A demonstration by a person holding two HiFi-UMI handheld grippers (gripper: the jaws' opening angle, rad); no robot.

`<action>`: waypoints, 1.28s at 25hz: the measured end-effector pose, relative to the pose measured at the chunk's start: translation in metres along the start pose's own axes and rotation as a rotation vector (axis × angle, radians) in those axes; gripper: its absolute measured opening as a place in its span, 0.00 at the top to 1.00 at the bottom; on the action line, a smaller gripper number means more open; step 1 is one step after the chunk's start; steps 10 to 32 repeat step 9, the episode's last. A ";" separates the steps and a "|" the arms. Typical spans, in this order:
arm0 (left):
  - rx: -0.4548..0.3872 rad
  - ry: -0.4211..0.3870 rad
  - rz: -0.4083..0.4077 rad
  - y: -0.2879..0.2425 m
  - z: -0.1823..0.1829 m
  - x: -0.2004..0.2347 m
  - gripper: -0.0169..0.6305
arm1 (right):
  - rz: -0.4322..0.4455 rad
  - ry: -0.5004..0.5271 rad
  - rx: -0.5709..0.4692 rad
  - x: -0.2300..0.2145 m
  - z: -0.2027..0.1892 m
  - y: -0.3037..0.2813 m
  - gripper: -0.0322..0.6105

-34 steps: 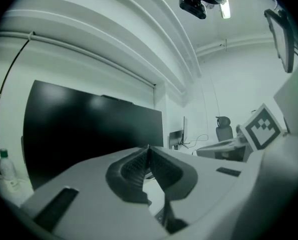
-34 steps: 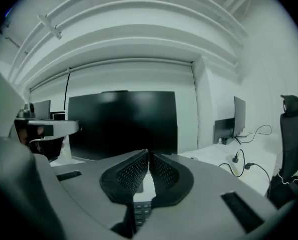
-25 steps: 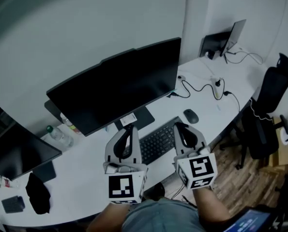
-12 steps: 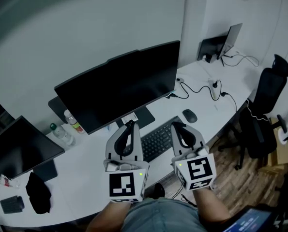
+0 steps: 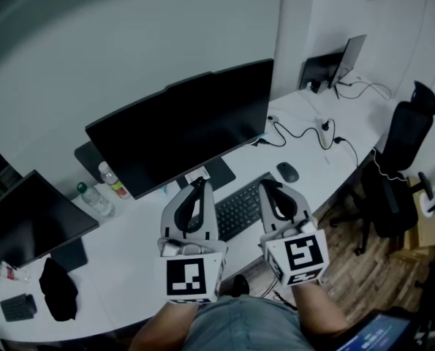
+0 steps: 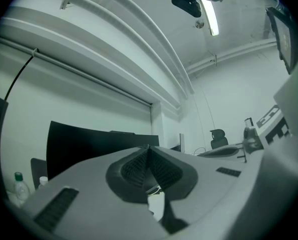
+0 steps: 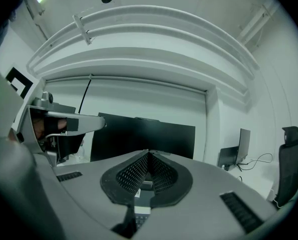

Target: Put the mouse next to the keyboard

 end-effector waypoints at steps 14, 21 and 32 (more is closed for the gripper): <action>-0.005 -0.006 -0.003 0.001 0.003 0.000 0.97 | -0.005 0.006 -0.030 0.001 0.006 0.000 0.93; -0.005 -0.006 -0.003 0.001 0.003 0.000 0.97 | -0.005 0.006 -0.030 0.001 0.006 0.000 0.93; -0.005 -0.006 -0.003 0.001 0.003 0.000 0.97 | -0.005 0.006 -0.030 0.001 0.006 0.000 0.93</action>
Point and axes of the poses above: the fingertips, and each gripper's own axes: y backward along the fingers, x to its left, z out of its top, the point moved 1 cm from there along y, backward along the fingers, and after that the axes turned 7 degrees about z, right-handed, at the moved point
